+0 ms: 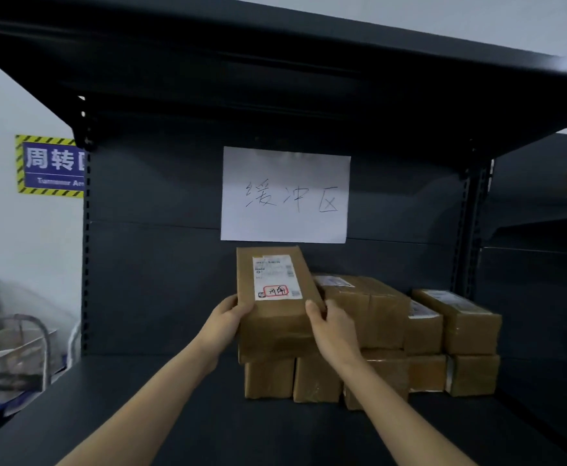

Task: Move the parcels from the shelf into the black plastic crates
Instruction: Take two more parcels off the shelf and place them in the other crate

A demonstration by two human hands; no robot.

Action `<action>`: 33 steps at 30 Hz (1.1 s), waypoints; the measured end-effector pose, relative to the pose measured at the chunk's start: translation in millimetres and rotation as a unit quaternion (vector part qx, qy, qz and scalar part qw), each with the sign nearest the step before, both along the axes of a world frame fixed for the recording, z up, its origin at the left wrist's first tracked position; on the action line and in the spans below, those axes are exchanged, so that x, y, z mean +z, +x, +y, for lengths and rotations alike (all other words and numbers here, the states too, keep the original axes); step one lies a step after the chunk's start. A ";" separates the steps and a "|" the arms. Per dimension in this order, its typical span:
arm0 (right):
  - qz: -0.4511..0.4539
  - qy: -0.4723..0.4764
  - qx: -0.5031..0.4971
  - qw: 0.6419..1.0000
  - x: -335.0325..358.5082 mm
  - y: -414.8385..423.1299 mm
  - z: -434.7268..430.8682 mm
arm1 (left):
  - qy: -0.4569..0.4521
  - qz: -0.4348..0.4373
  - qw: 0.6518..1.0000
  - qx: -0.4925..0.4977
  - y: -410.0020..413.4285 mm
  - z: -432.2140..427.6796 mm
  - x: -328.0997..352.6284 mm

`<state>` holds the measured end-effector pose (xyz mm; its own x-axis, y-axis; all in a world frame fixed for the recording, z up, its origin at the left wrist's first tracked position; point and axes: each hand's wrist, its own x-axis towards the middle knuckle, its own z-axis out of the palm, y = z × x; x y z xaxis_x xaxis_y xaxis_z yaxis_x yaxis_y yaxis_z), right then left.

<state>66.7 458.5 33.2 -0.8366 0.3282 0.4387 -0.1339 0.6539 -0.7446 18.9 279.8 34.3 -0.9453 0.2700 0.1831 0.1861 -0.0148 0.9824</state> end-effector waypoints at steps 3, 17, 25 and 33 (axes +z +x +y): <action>0.040 -0.029 0.064 0.997 -5.2 1.1 -15.9 | 0.031 0.056 0.998 0.014 7.6 -22.2 -0.8; -0.004 -0.012 0.211 0.977 -50.2 -36.4 -128.8 | -0.061 0.128 0.974 0.177 20.7 -140.4 -51.9; -0.085 0.012 0.239 0.967 -114.4 -42.5 -194.1 | -0.238 0.069 0.909 0.336 29.9 -186.8 -119.0; -0.092 0.060 0.229 0.967 -121.4 -52.8 -194.4 | -0.264 0.082 0.906 0.321 28.2 -185.5 -123.3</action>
<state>13.9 264.1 -88.2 -0.9494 -0.1402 0.2809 -0.3034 0.6401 -0.7059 47.1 94.3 -89.0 -0.9105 -0.2343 0.3408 0.1345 0.6116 0.7797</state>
